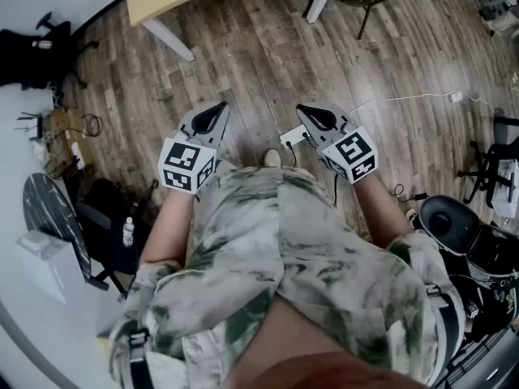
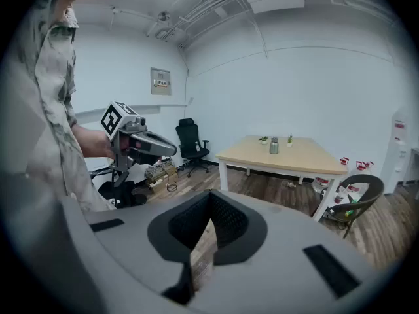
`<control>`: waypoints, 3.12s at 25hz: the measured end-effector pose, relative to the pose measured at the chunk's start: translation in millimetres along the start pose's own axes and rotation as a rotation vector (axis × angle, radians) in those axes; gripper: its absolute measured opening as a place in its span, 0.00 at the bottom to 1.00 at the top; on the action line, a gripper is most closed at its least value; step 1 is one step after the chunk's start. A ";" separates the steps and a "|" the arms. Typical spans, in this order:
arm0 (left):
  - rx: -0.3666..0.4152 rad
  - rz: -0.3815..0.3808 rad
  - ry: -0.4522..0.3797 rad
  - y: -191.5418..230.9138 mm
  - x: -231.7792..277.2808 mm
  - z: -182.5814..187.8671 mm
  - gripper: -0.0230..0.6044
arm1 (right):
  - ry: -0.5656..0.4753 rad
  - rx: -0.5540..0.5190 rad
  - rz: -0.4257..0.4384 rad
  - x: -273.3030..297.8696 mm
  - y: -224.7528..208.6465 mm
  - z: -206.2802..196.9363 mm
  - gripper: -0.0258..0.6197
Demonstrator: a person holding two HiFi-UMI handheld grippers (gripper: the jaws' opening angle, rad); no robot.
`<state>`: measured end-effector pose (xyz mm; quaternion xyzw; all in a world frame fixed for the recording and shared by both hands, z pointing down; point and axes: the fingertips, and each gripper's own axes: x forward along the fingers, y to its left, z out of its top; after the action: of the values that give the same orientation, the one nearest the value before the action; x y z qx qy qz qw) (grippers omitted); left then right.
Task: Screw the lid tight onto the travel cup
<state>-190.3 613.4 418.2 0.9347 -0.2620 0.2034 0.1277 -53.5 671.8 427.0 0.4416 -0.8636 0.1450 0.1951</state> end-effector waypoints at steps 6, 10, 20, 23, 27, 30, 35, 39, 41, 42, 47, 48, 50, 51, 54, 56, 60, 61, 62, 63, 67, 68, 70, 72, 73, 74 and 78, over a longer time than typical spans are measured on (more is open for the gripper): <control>0.021 -0.015 0.008 -19.1 31.8 12.4 0.08 | -0.015 0.005 -0.001 -9.1 -31.1 -5.0 0.07; 0.034 -0.013 -0.006 -14.9 52.3 23.1 0.08 | -0.039 0.008 -0.020 -6.9 -53.8 -2.7 0.07; 0.021 -0.019 -0.057 43.9 124.3 61.6 0.36 | -0.053 -0.013 -0.128 16.9 -137.0 41.6 0.50; 0.020 -0.003 -0.063 67.3 165.7 85.3 0.38 | -0.021 -0.031 -0.152 28.2 -186.3 54.7 0.51; 0.004 0.020 -0.058 104.2 235.3 116.4 0.39 | 0.012 -0.024 -0.134 59.6 -266.1 65.6 0.52; 0.003 0.046 -0.057 130.2 269.5 135.3 0.39 | 0.016 -0.033 -0.116 85.8 -308.3 81.5 0.52; 0.014 0.103 -0.054 171.6 298.6 159.5 0.39 | -0.010 -0.052 -0.066 130.4 -346.0 118.1 0.50; 0.008 0.149 -0.053 194.9 317.2 173.1 0.39 | -0.015 -0.072 -0.018 154.1 -372.1 137.0 0.48; -0.008 0.171 -0.061 208.6 329.9 182.5 0.39 | -0.011 -0.085 0.006 168.5 -389.9 144.4 0.48; -0.017 0.184 -0.064 214.0 336.8 188.5 0.39 | -0.008 -0.091 0.019 175.0 -400.1 147.6 0.48; -0.054 0.276 -0.055 242.1 374.5 209.3 0.39 | -0.011 -0.132 0.110 206.2 -454.7 167.9 0.48; -0.063 0.294 -0.054 248.0 382.0 212.2 0.39 | -0.012 -0.142 0.130 212.5 -464.5 172.6 0.48; -0.084 0.323 -0.060 258.2 393.6 218.3 0.39 | -0.012 -0.160 0.166 224.7 -479.3 179.4 0.48; -0.095 0.336 -0.062 262.5 398.2 221.0 0.39 | -0.012 -0.168 0.183 230.3 -485.6 182.0 0.48; -0.115 0.372 -0.061 271.0 414.5 229.0 0.39 | -0.011 -0.187 0.225 243.5 -506.7 187.4 0.48; -0.122 0.400 -0.058 276.6 430.5 238.5 0.39 | -0.011 -0.197 0.256 250.9 -526.6 191.1 0.48; -0.163 0.481 -0.040 289.8 465.6 258.4 0.40 | -0.003 -0.220 0.335 262.4 -572.4 202.2 0.48; -0.175 0.503 -0.036 292.5 473.1 262.6 0.40 | 0.001 -0.230 0.356 264.1 -582.9 204.5 0.48; -0.188 0.527 -0.032 295.3 480.3 266.2 0.41 | 0.004 -0.240 0.377 265.9 -593.4 207.2 0.48; -0.199 0.549 -0.028 298.9 487.8 269.9 0.41 | 0.006 -0.249 0.396 268.0 -604.6 210.4 0.48; -0.226 0.612 -0.018 319.8 518.3 282.7 0.42 | 0.003 -0.261 0.442 279.6 -645.8 223.2 0.48; -0.234 0.628 -0.018 324.9 523.3 283.5 0.42 | 0.002 -0.264 0.454 283.2 -651.9 224.2 0.48; -0.253 0.663 -0.016 334.6 530.4 281.8 0.43 | -0.001 -0.272 0.475 290.3 -659.6 224.0 0.48; -0.268 0.687 -0.011 343.8 536.9 279.8 0.44 | -0.001 -0.273 0.490 295.3 -664.6 222.9 0.48; -0.273 0.697 -0.008 349.3 540.8 280.0 0.44 | 0.001 -0.272 0.497 297.8 -667.5 223.1 0.48; -0.278 0.705 -0.005 355.7 544.5 279.8 0.44 | 0.003 -0.271 0.503 300.7 -670.3 223.9 0.48; -0.307 0.737 0.005 388.2 548.5 269.8 0.46 | 0.007 -0.274 0.509 316.0 -671.6 229.6 0.48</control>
<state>111.7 -42.1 476.0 0.7477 -0.6068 0.1962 0.1850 280.2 -29.9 423.9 0.1794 -0.9576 0.0727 0.2135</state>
